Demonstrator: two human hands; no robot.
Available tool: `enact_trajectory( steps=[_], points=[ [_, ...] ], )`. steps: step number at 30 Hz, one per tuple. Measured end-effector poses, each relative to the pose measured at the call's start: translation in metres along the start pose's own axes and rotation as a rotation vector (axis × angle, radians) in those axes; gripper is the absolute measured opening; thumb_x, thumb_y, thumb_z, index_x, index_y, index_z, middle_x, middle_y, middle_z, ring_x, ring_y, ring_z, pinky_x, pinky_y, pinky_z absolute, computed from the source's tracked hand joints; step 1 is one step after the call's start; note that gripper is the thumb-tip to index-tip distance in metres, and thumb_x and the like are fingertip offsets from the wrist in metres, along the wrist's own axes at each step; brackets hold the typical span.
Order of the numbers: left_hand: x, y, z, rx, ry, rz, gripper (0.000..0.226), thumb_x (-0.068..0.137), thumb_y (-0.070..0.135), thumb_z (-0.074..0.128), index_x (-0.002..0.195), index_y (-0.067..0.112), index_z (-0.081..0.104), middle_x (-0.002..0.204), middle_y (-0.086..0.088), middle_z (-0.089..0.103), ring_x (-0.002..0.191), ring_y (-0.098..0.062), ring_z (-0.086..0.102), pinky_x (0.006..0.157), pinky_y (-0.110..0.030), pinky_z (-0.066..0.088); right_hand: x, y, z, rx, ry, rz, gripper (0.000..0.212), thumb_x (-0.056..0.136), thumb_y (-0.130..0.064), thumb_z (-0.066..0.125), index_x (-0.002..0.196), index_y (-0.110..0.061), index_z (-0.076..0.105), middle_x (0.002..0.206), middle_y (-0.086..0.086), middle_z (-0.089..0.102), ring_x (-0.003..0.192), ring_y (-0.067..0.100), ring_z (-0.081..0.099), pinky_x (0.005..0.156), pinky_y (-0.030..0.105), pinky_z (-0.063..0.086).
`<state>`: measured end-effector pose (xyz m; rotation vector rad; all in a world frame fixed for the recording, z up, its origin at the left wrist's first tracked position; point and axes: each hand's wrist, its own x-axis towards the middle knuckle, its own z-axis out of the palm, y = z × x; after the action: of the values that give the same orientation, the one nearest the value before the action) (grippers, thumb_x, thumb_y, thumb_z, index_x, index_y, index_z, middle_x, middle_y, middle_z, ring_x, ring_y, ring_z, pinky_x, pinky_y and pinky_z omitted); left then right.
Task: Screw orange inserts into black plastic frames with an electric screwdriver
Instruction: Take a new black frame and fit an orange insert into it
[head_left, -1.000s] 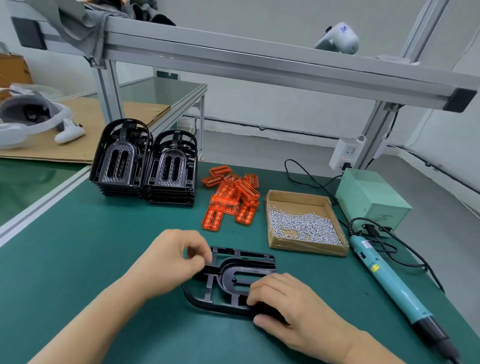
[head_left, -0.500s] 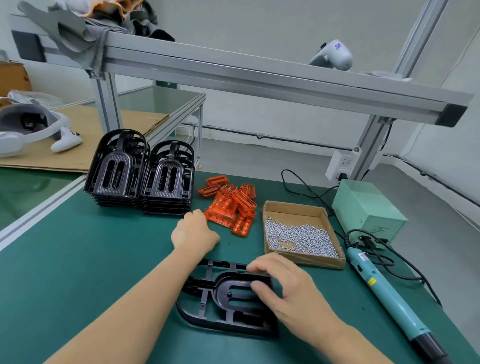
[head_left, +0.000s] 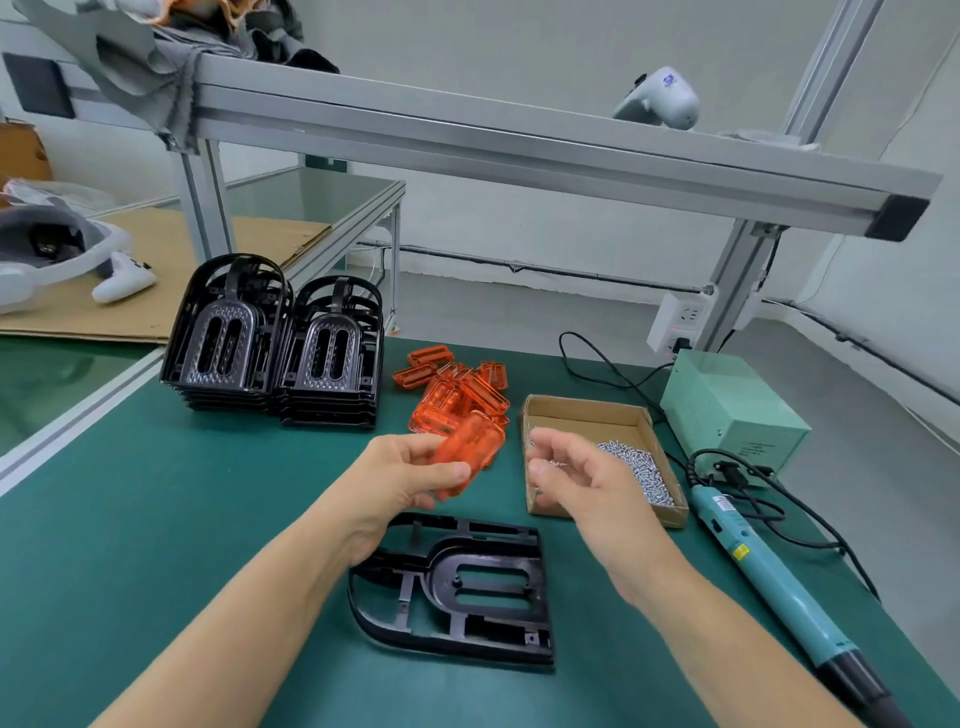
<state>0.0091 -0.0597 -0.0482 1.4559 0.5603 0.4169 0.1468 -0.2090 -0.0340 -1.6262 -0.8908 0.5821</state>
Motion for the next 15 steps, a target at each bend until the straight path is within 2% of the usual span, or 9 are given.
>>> enact_trajectory(
  steps=[3, 7, 9, 15],
  points=[
    [-0.008, 0.002, 0.012, -0.042, -0.057, 0.016, 0.02, 0.079, 0.006, 0.069, 0.098, 0.009, 0.073, 0.079, -0.004, 0.066, 0.073, -0.015, 0.055, 0.066, -0.023, 0.041, 0.0, -0.003, -0.002, 0.164, -0.029, 0.081, 0.02, 0.095, -0.014, 0.06, 0.108, -0.028, 0.065, 0.102, -0.002, 0.069, 0.082, 0.003, 0.063, 0.072, 0.021, 0.053],
    [-0.018, 0.002, 0.022, -0.031, -0.096, 0.062, 0.03, 0.078, 0.0, 0.069, 0.103, 0.015, 0.073, 0.09, -0.012, 0.071, 0.077, -0.013, 0.057, 0.068, -0.022, 0.043, -0.005, -0.003, -0.007, 0.276, -0.086, 0.106, 0.021, 0.093, -0.011, 0.061, 0.112, -0.016, 0.069, 0.077, -0.004, 0.065, 0.075, 0.01, 0.059, 0.062, 0.02, 0.05],
    [-0.021, 0.002, 0.027, -0.039, -0.086, 0.094, 0.029, 0.076, -0.002, 0.071, 0.1, 0.013, 0.074, 0.095, -0.014, 0.072, 0.08, -0.012, 0.06, 0.071, -0.02, 0.047, -0.009, -0.002, -0.009, 0.309, -0.091, 0.11, 0.02, 0.092, -0.009, 0.061, 0.109, -0.015, 0.071, 0.078, 0.0, 0.065, 0.075, 0.012, 0.058, 0.059, 0.02, 0.05],
    [-0.025, 0.002, 0.038, -0.166, -0.018, 0.118, 0.028, 0.058, 0.009, 0.079, 0.085, 0.015, 0.072, 0.082, -0.005, 0.071, 0.071, -0.011, 0.061, 0.063, -0.016, 0.047, -0.015, 0.0, -0.018, 0.436, -0.057, 0.158, 0.019, 0.091, -0.003, 0.06, 0.107, -0.008, 0.07, 0.081, 0.007, 0.064, 0.071, 0.012, 0.062, 0.059, 0.02, 0.053]
  ],
)
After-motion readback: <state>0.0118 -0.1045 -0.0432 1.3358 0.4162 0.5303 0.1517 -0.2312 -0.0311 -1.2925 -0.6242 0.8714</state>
